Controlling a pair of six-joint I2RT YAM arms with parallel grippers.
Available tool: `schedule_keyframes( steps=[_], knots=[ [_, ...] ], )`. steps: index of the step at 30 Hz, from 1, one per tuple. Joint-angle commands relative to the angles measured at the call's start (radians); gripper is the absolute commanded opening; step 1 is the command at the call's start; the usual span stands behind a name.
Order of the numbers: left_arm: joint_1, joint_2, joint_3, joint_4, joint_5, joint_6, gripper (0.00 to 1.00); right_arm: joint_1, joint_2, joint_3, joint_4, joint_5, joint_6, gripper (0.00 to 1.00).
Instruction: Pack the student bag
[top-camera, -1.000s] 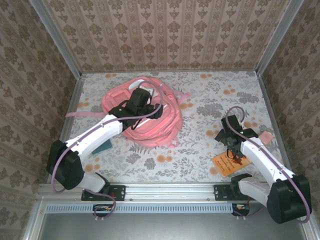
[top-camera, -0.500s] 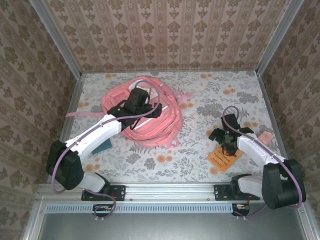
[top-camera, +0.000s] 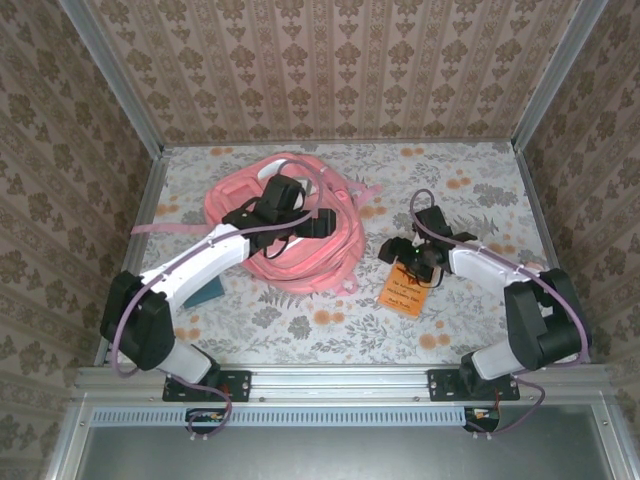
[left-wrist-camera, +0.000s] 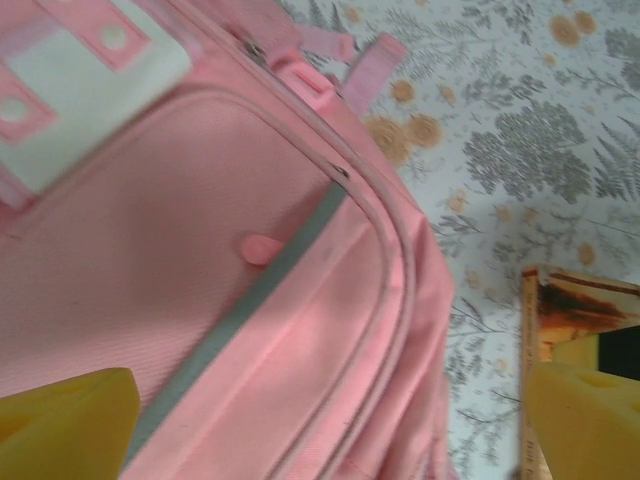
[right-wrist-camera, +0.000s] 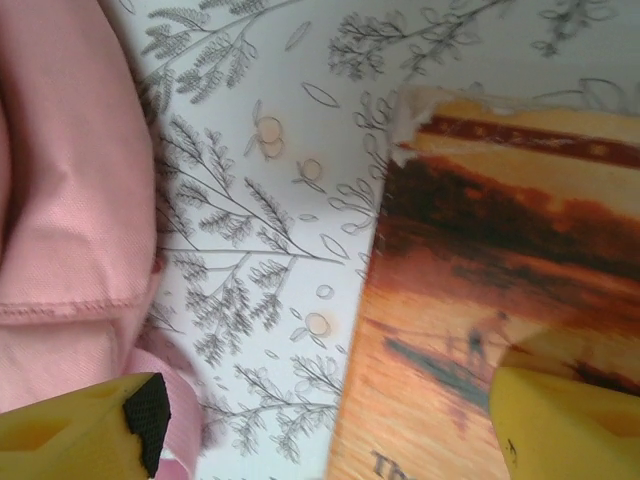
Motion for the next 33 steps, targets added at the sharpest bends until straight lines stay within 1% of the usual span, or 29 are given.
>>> schedule_keyframes(
  steps=[1, 3, 7, 9, 11, 14, 17, 20, 25, 27, 30, 33],
  knots=[
    [-0.027, 0.043, 0.057, 0.019, 0.128, -0.076, 0.99, -0.005, -0.123, 0.042, -0.204, 0.153, -0.058, 0.87],
    [-0.054, 0.08, 0.085, 0.028, 0.164, -0.091, 0.97, -0.02, -0.16, 0.027, -0.264, 0.215, -0.053, 0.88],
    [-0.117, 0.174, 0.155, 0.029, 0.232, -0.094, 0.89, -0.053, -0.191, -0.03, -0.299, 0.252, -0.024, 0.87],
    [-0.146, 0.224, 0.188, 0.027, 0.255, -0.09, 0.84, -0.062, -0.192, -0.054, -0.293, 0.247, -0.011, 0.86],
    [-0.17, 0.28, 0.226, 0.018, 0.285, -0.086, 0.77, -0.07, -0.183, -0.074, -0.275, 0.217, -0.002, 0.85],
    [-0.199, 0.361, 0.289, -0.017, 0.319, -0.072, 0.72, -0.075, -0.169, -0.088, -0.248, 0.183, 0.008, 0.84],
    [-0.236, 0.462, 0.39, -0.118, 0.287, -0.036, 0.63, -0.079, -0.153, -0.095, -0.226, 0.163, 0.011, 0.82],
    [-0.263, 0.54, 0.464, -0.163, 0.272, -0.011, 0.55, -0.081, -0.135, -0.096, -0.216, 0.158, 0.01, 0.76],
    [-0.275, 0.629, 0.511, -0.174, 0.301, -0.017, 0.43, -0.085, -0.115, -0.105, -0.196, 0.145, 0.007, 0.65],
    [-0.278, 0.654, 0.52, -0.171, 0.326, -0.019, 0.41, -0.088, -0.111, -0.111, -0.185, 0.137, 0.006, 0.61],
    [-0.278, 0.682, 0.527, -0.165, 0.369, -0.018, 0.38, -0.088, -0.101, -0.116, -0.177, 0.129, 0.005, 0.59],
    [-0.281, 0.703, 0.533, -0.169, 0.387, -0.017, 0.37, -0.089, -0.09, -0.117, -0.176, 0.122, 0.005, 0.57]
  ],
)
